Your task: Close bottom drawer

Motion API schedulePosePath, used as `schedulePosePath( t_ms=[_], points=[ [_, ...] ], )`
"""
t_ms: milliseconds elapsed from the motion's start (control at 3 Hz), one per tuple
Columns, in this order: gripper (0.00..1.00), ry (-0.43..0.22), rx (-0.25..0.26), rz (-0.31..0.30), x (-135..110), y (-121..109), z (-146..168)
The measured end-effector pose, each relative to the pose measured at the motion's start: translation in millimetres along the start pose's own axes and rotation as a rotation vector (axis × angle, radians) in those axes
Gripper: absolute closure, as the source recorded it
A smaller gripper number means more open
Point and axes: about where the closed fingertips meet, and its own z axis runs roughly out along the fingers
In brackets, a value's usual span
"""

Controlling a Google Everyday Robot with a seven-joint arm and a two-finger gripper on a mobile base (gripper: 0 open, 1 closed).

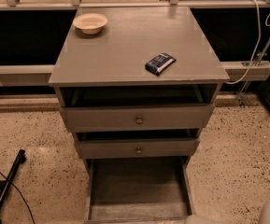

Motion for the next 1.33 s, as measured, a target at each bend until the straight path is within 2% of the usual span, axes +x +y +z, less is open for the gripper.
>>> schedulePosePath(
  t_ms=[333,667,1000,1333],
  points=[
    [1.00,-0.014,0.024,0.048,3,-12,8],
    [1.00,-0.068,0.062,0.078,-9,-31,7],
    [1.00,-0.159,0.103,0.090,-43,-65,10],
    [1.00,-0.205,0.126,0.096,-62,-94,17]
  ],
)
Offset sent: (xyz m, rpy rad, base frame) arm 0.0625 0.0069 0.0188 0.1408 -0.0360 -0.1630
